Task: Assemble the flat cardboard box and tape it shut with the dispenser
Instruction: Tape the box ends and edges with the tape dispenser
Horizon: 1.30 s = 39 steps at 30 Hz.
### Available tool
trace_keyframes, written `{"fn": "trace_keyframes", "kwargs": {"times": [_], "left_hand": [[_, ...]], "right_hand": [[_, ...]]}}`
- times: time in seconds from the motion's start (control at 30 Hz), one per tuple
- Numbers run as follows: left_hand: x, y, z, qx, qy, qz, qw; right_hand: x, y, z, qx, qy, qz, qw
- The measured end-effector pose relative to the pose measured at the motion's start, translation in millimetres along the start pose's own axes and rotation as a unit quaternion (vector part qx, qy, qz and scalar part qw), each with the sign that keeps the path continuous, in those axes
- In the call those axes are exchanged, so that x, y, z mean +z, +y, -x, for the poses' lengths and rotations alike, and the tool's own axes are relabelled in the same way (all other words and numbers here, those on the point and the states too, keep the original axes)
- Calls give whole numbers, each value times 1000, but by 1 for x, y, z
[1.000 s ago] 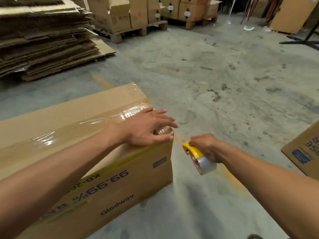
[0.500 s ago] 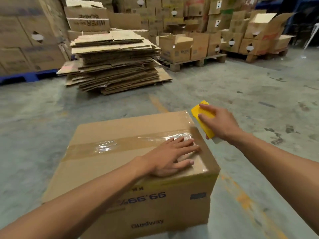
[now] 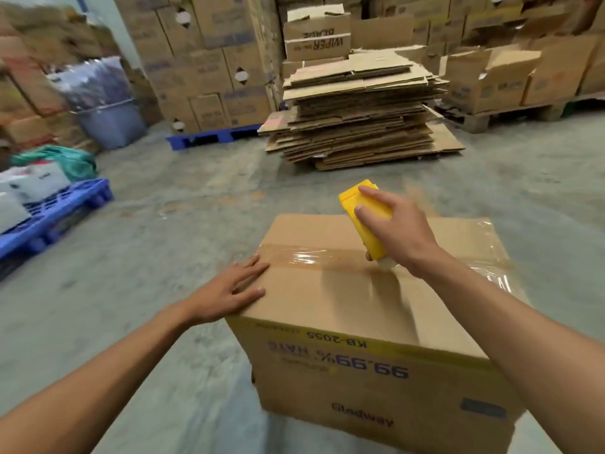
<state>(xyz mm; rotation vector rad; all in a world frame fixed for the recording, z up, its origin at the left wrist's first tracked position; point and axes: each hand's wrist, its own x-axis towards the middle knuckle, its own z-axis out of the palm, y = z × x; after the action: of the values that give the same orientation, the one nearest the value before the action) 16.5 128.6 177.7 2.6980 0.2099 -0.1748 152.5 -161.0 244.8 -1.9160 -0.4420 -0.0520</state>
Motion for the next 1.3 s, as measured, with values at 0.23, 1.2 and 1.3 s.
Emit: {"fn": "trace_keyframes", "kwargs": {"times": [0.23, 1.2, 1.3], "left_hand": [[24, 47, 12, -12, 38, 146, 988], [70, 292, -45, 178, -168, 241, 939], [53, 285, -66, 41, -145, 417, 897]], "right_hand": [[8, -2, 1, 47, -46, -94, 993], [-201, 23, 13, 129, -149, -146, 970], [-216, 26, 21, 147, -169, -159, 961]]}}
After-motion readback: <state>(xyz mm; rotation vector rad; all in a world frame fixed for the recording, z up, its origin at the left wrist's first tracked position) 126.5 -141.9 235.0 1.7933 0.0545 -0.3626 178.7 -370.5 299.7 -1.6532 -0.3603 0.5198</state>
